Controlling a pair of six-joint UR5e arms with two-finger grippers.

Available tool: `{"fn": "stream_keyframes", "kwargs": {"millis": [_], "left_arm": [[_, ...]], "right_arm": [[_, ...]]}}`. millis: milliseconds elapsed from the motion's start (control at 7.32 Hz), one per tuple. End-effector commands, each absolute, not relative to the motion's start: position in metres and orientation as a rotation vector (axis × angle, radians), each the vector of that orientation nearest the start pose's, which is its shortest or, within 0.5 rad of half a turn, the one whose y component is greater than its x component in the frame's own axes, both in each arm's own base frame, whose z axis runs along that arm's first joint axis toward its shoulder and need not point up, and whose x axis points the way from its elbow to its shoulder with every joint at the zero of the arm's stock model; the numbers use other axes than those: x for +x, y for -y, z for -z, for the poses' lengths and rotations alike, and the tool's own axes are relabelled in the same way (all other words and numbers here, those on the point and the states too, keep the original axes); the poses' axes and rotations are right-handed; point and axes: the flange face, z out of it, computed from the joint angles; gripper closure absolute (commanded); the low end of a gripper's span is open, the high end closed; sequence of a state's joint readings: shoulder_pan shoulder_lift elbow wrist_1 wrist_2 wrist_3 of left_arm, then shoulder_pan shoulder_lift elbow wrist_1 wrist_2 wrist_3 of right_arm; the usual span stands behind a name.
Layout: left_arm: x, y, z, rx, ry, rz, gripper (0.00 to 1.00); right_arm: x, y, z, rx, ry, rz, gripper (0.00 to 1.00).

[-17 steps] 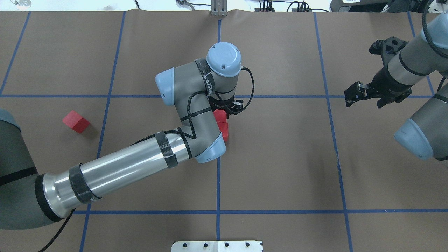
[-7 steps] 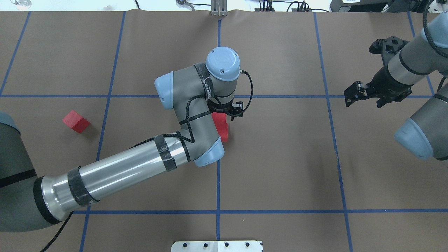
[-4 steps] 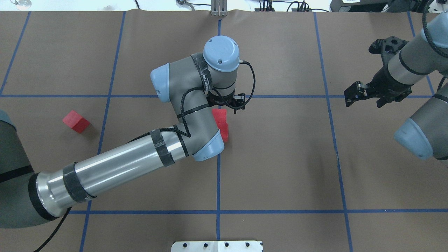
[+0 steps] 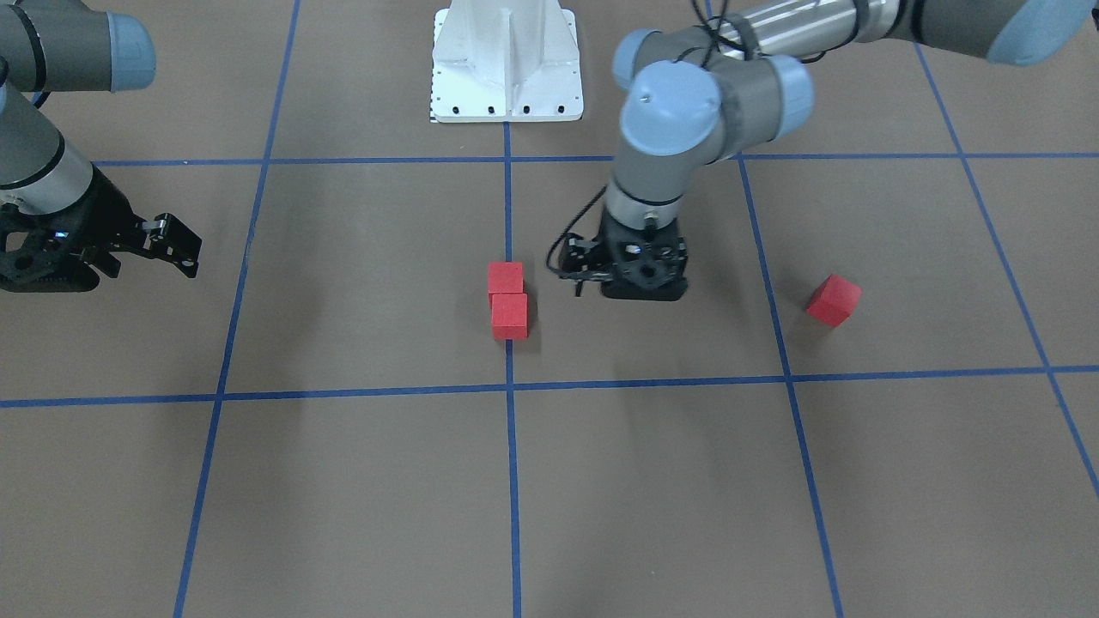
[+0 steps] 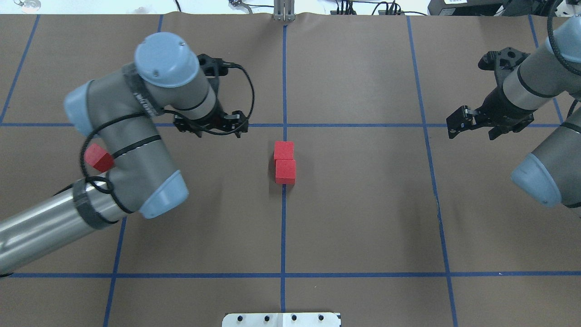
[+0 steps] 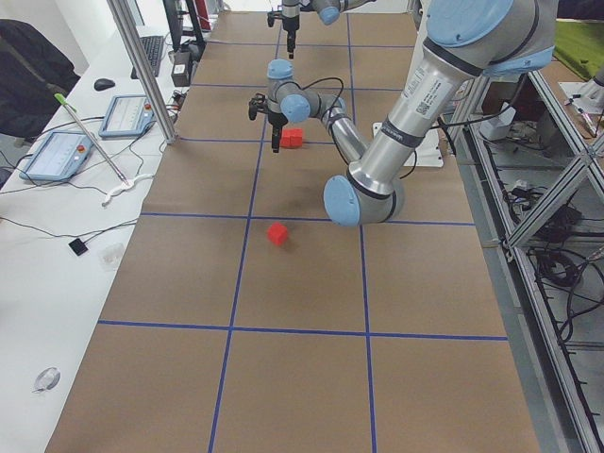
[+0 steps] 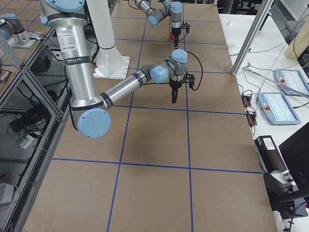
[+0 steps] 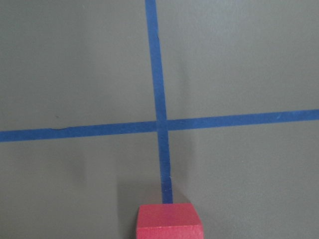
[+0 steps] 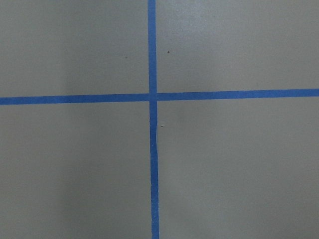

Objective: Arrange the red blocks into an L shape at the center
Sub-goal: 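Move the left gripper back toward the last red cube near the table edge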

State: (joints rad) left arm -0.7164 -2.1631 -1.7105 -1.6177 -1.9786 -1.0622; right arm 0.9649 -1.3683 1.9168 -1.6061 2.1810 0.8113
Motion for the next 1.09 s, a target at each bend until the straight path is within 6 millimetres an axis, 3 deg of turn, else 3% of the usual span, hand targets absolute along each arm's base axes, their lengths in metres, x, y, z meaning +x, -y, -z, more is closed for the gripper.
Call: {"fn": "stream_keyframes", "kwargs": {"millis": [0, 137, 273, 546, 683, 819, 956], "left_arm": [[0.339, 0.515, -0.353, 0.038, -0.776, 0.187, 0.01], [0.293, 0.53, -0.387, -0.035, -0.778, 0.262, 0.01], [0.264, 0.523, -0.429, -0.106, -0.751, 0.326, 0.01], [0.26, 0.519, -0.455, -0.227, -0.736, 0.636, 0.01], [0.255, 0.508, -0.494, -0.24, -0.756, 0.704, 0.01], [0.265, 0.516, -0.512, -0.264, -0.799, 0.804, 0.01], [0.273, 0.525, -0.503, -0.265, -0.818, 0.818, 0.01]], "right_arm": [[-0.249, 0.493, -0.397, -0.011, 0.774, -0.039, 0.0], [-0.249, 0.493, -0.396, -0.009, 0.776, -0.04, 0.0], [-0.249, 0.493, -0.395, -0.008, 0.777, -0.039, 0.0], [-0.249, 0.493, -0.395, -0.008, 0.777, -0.039, 0.0], [-0.249, 0.493, -0.395, -0.008, 0.777, -0.039, 0.0], [-0.248, 0.492, -0.392, -0.006, 0.781, -0.043, 0.0], [-0.248, 0.493, -0.391, -0.004, 0.782, -0.045, 0.0]]}}
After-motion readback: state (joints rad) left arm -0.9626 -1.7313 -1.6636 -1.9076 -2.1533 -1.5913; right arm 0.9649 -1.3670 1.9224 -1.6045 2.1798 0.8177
